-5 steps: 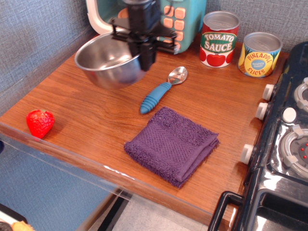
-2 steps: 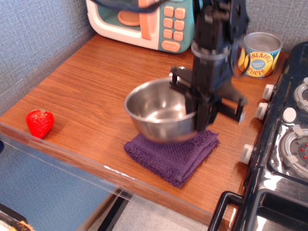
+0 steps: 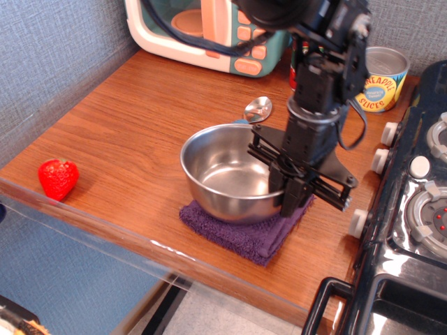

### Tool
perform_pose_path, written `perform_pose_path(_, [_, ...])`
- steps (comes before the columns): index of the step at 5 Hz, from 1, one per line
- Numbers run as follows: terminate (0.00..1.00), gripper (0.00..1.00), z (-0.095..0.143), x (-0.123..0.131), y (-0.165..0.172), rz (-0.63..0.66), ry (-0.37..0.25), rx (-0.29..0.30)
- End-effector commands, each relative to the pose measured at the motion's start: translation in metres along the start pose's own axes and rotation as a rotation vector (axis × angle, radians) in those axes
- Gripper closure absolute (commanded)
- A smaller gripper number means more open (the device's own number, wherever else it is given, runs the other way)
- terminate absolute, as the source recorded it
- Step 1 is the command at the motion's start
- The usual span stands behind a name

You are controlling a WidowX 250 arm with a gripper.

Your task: Place the pot on top of the purple cloth

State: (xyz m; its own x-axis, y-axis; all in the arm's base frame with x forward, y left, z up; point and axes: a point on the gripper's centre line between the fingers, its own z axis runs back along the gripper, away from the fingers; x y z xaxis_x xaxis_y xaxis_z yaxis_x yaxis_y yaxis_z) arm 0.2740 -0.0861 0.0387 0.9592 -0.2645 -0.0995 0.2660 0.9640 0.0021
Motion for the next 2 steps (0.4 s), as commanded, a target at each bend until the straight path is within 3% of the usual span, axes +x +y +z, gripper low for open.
perform_pose_path(1, [0.00, 0.00, 0.007, -0.006, 0.003, 0.002, -0.013, 0.002])
perform_pose_path(2, [0.00, 0.00, 0.021, -0.007, 0.002, -0.013, -0.061, 0.000])
